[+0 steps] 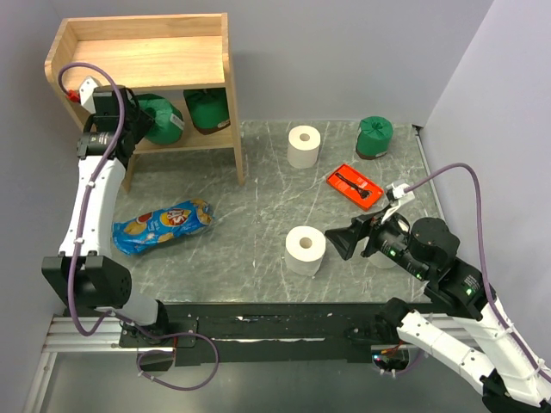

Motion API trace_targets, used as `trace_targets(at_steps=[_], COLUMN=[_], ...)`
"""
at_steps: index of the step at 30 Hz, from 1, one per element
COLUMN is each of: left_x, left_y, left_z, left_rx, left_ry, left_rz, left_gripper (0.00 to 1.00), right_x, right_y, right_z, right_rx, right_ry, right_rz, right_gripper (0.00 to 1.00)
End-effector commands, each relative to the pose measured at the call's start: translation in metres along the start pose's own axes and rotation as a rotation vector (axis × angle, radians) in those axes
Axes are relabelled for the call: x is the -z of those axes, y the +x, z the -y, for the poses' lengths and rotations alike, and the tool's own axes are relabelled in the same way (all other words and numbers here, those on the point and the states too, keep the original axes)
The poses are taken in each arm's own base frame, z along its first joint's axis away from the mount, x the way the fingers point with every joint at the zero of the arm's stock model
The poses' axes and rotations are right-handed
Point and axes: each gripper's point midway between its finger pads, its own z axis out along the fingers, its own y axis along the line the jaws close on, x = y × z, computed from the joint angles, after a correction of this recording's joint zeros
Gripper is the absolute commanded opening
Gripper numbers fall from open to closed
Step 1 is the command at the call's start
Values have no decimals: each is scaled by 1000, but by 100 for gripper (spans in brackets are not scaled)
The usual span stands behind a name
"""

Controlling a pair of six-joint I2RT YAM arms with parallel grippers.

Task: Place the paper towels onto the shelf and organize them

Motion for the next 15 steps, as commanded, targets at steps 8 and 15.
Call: trace_targets(at_steps=[8, 15], left_x=[-10, 13], left_y=[-6, -25], left_z=[29, 45], left_rx=[39, -4], left_ry=[167, 236], left_rz=[61, 94], left_gripper=[63, 75], right_x=[11, 11], right_y=[-25, -28], right_z=[-7, -8], right_rx=[1, 3], right_ry=[-14, -13], right_rz=[72, 71], right_gripper=[100, 99])
